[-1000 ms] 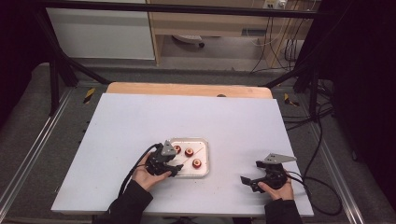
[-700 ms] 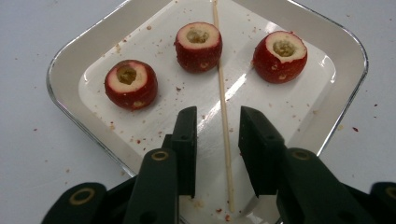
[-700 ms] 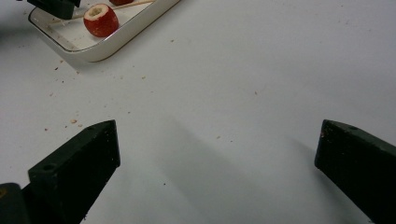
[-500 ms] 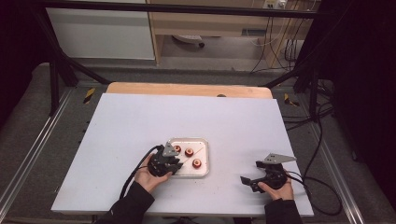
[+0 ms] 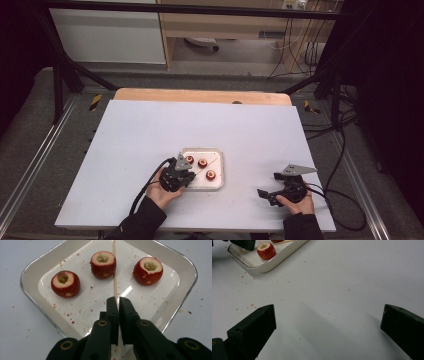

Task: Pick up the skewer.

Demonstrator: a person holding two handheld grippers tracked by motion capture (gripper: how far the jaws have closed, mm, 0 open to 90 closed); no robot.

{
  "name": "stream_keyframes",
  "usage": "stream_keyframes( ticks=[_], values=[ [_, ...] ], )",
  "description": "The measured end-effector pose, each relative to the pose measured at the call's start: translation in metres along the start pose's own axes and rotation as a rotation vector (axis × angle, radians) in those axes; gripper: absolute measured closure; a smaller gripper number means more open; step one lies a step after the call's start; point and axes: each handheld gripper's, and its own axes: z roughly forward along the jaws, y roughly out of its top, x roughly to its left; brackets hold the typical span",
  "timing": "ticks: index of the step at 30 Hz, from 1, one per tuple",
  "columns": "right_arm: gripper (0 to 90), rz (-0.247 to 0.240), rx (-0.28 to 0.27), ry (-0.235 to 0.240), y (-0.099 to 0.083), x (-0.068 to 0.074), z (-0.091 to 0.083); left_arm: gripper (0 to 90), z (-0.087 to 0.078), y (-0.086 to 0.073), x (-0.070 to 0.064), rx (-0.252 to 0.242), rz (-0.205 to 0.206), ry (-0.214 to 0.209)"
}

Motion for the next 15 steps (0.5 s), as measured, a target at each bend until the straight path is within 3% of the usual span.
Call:
stream_keyframes(
  ticks=[15],
  values=[
    [0.6,0.001,0.004,0.002,-0.0003,0.0001,0.0013,88.2,-0.0005,-0.004,0.0025,-0.031,-0.016,-0.018]
  ],
)
